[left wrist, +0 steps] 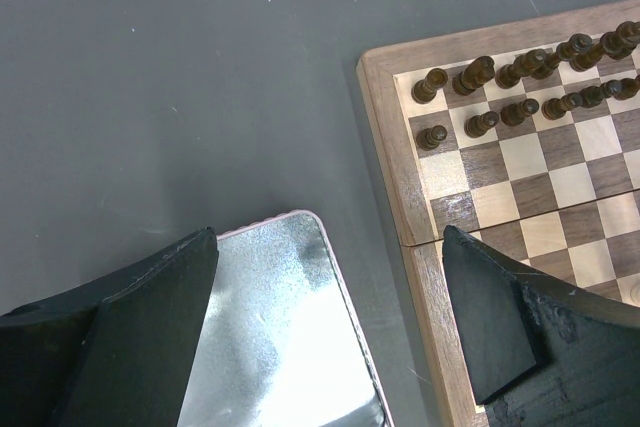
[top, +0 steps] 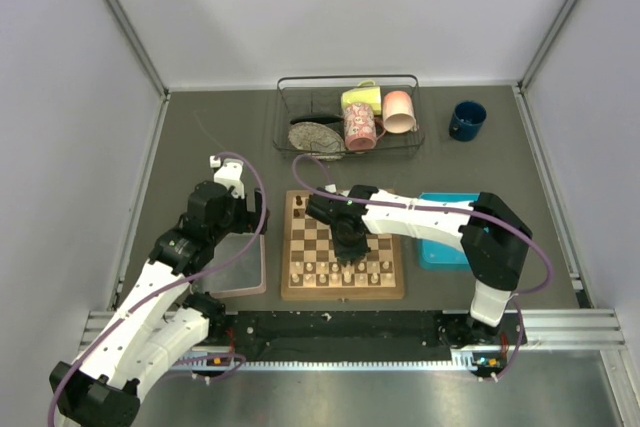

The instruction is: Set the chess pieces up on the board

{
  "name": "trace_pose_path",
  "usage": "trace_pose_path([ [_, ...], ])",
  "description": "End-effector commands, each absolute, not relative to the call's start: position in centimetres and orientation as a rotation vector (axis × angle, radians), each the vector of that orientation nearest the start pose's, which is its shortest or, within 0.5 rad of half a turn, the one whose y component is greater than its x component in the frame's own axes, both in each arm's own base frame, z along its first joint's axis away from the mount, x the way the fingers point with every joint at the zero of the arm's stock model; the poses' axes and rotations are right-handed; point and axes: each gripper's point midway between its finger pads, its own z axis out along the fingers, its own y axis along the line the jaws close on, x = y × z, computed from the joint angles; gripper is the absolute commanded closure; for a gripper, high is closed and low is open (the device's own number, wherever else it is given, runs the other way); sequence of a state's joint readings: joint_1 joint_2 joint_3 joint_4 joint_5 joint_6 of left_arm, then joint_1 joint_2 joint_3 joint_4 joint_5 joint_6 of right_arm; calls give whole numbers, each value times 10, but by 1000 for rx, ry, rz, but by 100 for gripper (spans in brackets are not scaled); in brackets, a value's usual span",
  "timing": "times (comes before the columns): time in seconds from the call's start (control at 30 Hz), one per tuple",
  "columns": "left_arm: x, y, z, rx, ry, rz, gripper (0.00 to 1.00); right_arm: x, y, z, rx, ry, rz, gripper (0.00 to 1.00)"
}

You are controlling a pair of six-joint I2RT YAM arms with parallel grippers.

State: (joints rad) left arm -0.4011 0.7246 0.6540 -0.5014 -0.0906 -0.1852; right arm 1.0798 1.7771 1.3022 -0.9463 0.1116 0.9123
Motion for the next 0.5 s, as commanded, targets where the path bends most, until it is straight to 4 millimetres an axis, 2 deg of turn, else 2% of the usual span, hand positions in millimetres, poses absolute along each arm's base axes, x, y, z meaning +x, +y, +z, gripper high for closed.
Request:
trace_pose_path([
  [0.0, 246, -98, 177, 171, 2097, -274, 2, 143, 303, 62, -249, 2947, 93, 81],
  [0.23, 246, -98, 177, 171, 2097, -274, 2, 144, 304, 65, -238, 2939, 101, 80],
  [0.47, 246, -99, 178, 171, 2096, -278, 2, 158, 314, 93, -233, 2853, 174, 79],
])
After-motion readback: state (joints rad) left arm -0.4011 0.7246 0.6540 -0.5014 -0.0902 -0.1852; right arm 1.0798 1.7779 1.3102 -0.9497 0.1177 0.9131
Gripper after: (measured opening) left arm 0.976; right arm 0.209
